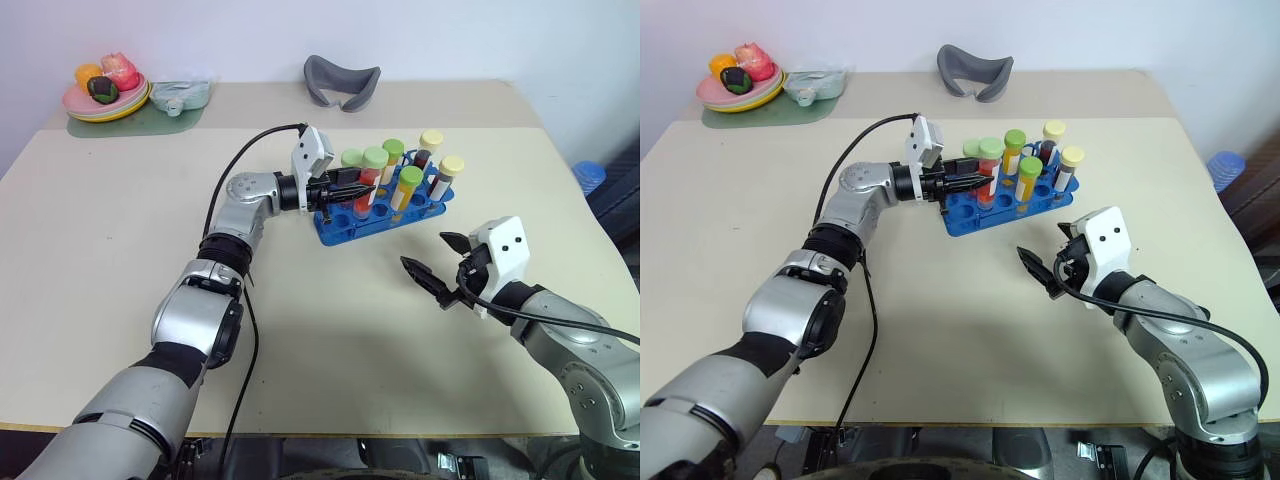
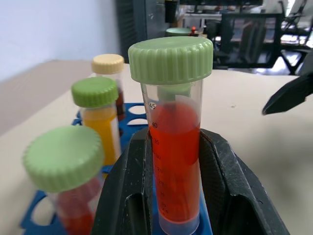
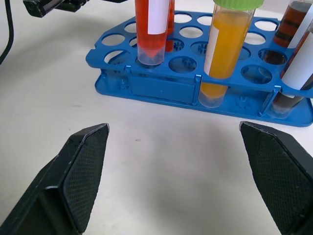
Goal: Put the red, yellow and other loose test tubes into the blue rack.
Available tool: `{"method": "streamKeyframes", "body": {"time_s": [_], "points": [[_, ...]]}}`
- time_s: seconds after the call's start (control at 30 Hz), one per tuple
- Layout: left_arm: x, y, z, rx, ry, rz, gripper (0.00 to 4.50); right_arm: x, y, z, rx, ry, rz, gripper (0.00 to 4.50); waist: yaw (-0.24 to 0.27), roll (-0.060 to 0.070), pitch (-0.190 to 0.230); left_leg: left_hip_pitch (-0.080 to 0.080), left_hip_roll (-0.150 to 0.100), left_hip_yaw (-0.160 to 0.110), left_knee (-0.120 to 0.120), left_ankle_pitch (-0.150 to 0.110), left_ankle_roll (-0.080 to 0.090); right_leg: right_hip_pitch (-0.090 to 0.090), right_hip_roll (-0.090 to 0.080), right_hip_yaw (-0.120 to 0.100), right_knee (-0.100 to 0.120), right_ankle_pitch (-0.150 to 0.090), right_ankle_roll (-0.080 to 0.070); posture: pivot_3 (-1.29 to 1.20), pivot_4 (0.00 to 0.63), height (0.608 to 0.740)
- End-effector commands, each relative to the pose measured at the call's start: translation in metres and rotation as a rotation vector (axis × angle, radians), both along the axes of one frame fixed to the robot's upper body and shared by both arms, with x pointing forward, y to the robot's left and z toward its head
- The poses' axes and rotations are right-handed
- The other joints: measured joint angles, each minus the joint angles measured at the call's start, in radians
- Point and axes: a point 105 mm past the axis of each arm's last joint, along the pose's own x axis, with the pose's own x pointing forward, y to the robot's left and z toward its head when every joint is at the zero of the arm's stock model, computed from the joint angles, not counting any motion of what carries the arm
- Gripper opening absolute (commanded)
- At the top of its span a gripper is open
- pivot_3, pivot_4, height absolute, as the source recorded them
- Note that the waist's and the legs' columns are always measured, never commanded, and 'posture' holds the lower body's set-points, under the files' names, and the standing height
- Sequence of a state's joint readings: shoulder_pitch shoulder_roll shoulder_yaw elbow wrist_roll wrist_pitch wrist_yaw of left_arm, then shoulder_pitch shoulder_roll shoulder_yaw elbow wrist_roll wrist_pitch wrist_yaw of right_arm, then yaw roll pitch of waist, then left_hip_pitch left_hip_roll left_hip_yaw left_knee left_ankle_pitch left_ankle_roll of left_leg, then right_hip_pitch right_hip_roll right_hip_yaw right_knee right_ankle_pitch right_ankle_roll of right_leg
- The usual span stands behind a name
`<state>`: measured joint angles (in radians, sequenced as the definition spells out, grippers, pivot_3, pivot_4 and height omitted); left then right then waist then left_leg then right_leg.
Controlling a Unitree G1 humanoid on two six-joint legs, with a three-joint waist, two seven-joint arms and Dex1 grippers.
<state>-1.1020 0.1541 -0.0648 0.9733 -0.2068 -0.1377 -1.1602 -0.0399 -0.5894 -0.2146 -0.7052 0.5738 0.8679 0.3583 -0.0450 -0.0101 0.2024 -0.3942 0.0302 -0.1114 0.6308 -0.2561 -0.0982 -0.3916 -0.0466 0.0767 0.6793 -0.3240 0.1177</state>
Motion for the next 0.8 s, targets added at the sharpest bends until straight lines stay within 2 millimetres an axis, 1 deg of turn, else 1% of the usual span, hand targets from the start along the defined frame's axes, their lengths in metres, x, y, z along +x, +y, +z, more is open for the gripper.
{"method": "streamKeyframes", "body": {"time_s": [0.03, 0.33, 0.5, 0.8], "points": [[-0.004, -0.001, 0.013, -0.028, -0.042, -0.025, 0.75, -0.004, -0.003, 0.012, -0.008, -0.054, 0.002, 4.4, 0.0, 0.0, 0.0, 0.0, 0.0, 0.0, 0.0, 0.0, 0.0, 0.0, 0.0, 0.0, 0.0, 0.0, 0.0, 0.0, 0.15, 0.74], [0.0, 0.003, 0.002, 0.049, -0.068, 0.019, 0.75, -0.007, -0.004, 0.009, -0.008, -0.05, 0.002, 4.4, 0.0, 0.0, 0.0, 0.0, 0.0, 0.0, 0.0, 0.0, 0.0, 0.0, 0.0, 0.0, 0.0, 0.0, 0.0, 0.0, 0.15, 0.74], [0.001, 0.003, -0.001, 0.061, -0.075, 0.025, 0.75, -0.015, -0.005, 0.013, 0.004, -0.076, 0.03, 4.4, 0.0, 0.0, 0.0, 0.0, 0.0, 0.0, 0.0, 0.0, 0.0, 0.0, 0.0, 0.0, 0.0, 0.0, 0.0, 0.0, 0.15, 0.74], [-0.001, 0.0, -0.001, 0.052, -0.079, 0.02, 0.75, -0.028, -0.016, 0.013, -0.02, -0.088, 0.044, 4.4, 0.0, 0.0, 0.0, 0.0, 0.0, 0.0, 0.0, 0.0, 0.0, 0.0, 0.0, 0.0, 0.0, 0.0, 0.0, 0.0, 0.15, 0.74]]}}
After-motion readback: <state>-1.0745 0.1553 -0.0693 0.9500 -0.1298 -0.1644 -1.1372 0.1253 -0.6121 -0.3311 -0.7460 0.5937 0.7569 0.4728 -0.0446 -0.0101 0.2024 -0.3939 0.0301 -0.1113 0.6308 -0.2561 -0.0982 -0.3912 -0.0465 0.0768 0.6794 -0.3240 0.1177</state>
